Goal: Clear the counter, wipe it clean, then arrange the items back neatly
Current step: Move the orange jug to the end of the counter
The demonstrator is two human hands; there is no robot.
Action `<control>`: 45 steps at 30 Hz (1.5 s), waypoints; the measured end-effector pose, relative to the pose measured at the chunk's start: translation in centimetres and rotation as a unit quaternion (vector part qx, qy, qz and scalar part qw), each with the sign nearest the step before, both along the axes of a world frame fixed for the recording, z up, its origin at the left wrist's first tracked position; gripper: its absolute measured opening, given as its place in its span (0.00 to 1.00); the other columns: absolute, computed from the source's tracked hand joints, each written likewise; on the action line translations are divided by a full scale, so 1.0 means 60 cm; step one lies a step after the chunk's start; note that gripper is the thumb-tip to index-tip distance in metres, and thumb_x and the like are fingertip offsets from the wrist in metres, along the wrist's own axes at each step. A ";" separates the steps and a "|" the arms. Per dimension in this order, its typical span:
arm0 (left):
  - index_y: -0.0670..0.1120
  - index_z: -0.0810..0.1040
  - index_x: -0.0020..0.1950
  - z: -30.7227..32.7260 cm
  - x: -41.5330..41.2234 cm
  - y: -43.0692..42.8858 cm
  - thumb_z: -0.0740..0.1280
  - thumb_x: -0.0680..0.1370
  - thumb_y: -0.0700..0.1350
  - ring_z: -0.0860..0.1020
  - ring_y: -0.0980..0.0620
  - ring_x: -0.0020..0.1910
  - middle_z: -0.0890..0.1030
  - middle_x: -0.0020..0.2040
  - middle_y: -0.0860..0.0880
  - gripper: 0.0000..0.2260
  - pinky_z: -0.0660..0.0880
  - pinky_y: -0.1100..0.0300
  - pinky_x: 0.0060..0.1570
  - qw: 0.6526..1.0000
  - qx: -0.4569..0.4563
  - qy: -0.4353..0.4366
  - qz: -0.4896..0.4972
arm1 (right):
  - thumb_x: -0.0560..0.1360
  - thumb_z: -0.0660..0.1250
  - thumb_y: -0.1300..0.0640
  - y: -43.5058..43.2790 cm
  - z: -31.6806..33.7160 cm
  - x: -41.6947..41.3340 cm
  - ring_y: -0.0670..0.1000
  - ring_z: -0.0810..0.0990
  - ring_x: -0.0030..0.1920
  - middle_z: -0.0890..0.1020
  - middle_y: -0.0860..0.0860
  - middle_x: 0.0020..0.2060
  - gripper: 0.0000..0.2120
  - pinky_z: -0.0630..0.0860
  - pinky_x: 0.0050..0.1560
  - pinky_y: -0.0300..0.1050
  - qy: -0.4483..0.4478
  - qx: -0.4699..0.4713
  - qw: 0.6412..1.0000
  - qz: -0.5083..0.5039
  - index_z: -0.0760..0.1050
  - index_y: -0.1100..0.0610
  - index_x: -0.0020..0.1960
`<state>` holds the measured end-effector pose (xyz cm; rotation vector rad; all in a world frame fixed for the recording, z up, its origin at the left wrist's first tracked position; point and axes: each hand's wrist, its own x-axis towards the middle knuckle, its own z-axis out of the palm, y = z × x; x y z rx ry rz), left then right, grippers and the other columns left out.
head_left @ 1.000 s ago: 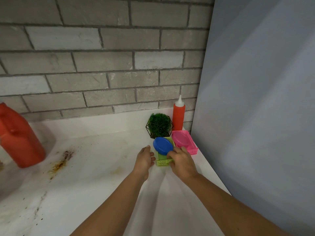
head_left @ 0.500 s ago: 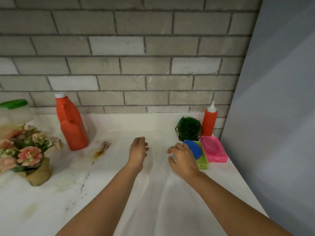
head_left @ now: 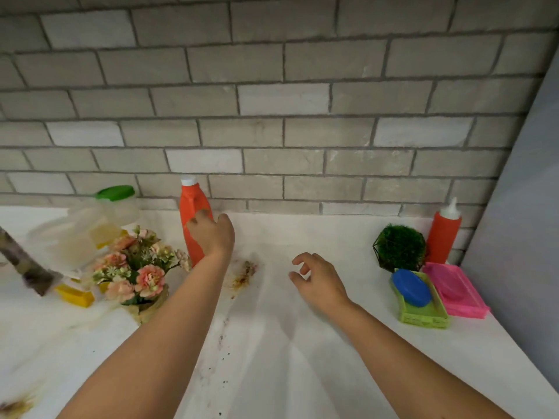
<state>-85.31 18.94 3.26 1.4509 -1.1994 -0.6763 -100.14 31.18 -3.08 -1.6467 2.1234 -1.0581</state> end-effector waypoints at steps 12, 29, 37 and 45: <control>0.35 0.66 0.67 0.006 0.024 -0.102 0.60 0.78 0.44 0.68 0.36 0.66 0.70 0.66 0.36 0.20 0.63 0.49 0.67 0.995 0.075 0.038 0.046 | 0.76 0.65 0.51 -0.014 -0.012 0.021 0.50 0.78 0.45 0.76 0.48 0.45 0.10 0.75 0.47 0.43 -0.043 0.005 0.999 -0.021 0.74 0.51 0.56; 0.36 0.70 0.62 0.076 -0.005 -0.084 0.52 0.82 0.51 0.74 0.38 0.59 0.75 0.59 0.36 0.20 0.72 0.53 0.54 0.992 -0.006 0.042 -0.118 | 0.75 0.65 0.52 0.038 0.007 -0.054 0.48 0.75 0.41 0.77 0.49 0.44 0.09 0.74 0.46 0.41 -0.034 0.019 0.998 -0.053 0.75 0.52 0.54; 0.47 0.72 0.38 0.173 -0.104 0.052 0.55 0.81 0.51 0.71 0.52 0.34 0.73 0.35 0.49 0.15 0.68 0.59 0.37 0.939 -0.089 0.036 -0.330 | 0.68 0.73 0.46 0.077 0.055 -0.051 0.47 0.73 0.51 0.71 0.48 0.53 0.32 0.70 0.50 0.37 -0.108 -0.038 0.992 -0.061 0.65 0.50 0.68; 0.45 0.70 0.34 0.136 -0.260 0.220 0.56 0.82 0.49 0.66 0.51 0.26 0.69 0.28 0.48 0.18 0.65 0.59 0.29 0.879 -0.020 0.087 -0.468 | 0.51 0.73 0.32 0.164 0.065 -0.087 0.52 0.72 0.63 0.68 0.50 0.66 0.62 0.74 0.61 0.53 -0.116 -0.151 0.967 -0.170 0.44 0.46 0.75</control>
